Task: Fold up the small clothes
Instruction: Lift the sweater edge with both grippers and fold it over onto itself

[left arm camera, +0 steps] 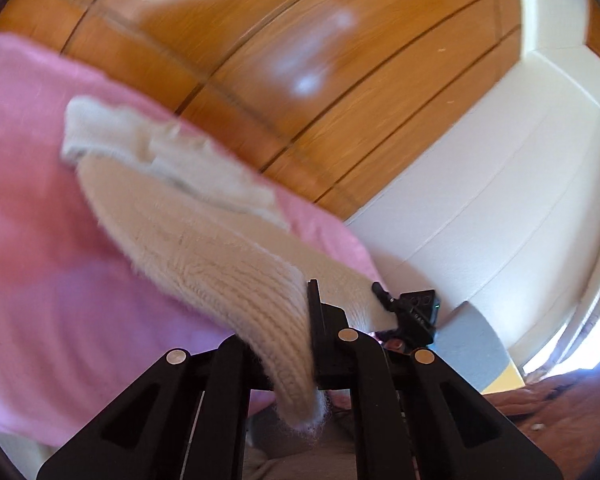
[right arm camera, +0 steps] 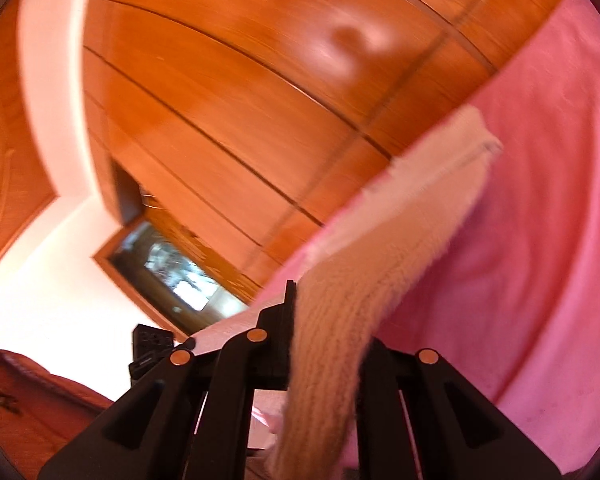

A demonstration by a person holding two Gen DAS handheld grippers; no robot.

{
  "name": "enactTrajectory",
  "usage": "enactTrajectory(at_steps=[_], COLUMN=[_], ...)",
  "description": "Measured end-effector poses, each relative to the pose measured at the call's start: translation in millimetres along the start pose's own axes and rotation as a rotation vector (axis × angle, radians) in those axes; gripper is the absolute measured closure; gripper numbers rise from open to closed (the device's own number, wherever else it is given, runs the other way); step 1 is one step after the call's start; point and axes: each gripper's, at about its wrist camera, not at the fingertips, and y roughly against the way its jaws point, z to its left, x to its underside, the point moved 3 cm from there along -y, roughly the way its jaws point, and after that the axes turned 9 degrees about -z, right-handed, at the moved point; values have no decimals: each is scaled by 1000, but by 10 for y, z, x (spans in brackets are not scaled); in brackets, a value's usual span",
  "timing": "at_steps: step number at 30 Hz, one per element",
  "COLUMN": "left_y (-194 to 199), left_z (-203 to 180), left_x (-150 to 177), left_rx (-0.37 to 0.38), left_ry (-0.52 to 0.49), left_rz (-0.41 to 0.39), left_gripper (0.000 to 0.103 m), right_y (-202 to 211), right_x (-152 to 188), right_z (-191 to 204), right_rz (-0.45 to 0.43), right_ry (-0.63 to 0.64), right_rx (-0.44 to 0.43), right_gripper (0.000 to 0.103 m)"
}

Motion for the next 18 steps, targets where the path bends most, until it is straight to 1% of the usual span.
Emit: enactTrajectory(at_steps=[3, 5, 6, 7, 9, 10, 13, 15, 16, 18], left_y=[92, 207, 239, 304, 410, 448, 422, 375, 305, 159], left_z=[-199, -313, -339, -370, -389, -340, -117, 24, 111, 186], left_x=[-89, -130, -135, -150, -158, -163, -173, -200, -227, -313], left_rx=[75, 156, 182, 219, 256, 267, 234, 203, 188, 164], left_ry=[-8, 15, 27, 50, 92, 139, 240, 290, 313, 318], left_rz=[3, 22, 30, 42, 58, 65, 64, 62, 61, 55], left_gripper=[97, 97, 97, 97, 97, 97, 97, 97, 97, 97], right_y=[129, 230, 300, 364, 493, 526, 530, 489, 400, 269], right_x=[-41, -27, -2, 27, 83, 110, 173, 140, 95, -10], right_z=[198, 325, 400, 469, 533, 534, 413, 294, 205, 70], right_rz=[-6, 5, 16, 26, 38, 37, 29, 17, 12, 7], right_ry=[17, 28, 32, 34, 16, 3, -57, -93, -123, -163], right_rx=[-82, -137, -171, -202, -259, -271, -254, -223, -195, -148], right_gripper=[97, 96, 96, 96, 94, 93, 93, 93, 93, 93])
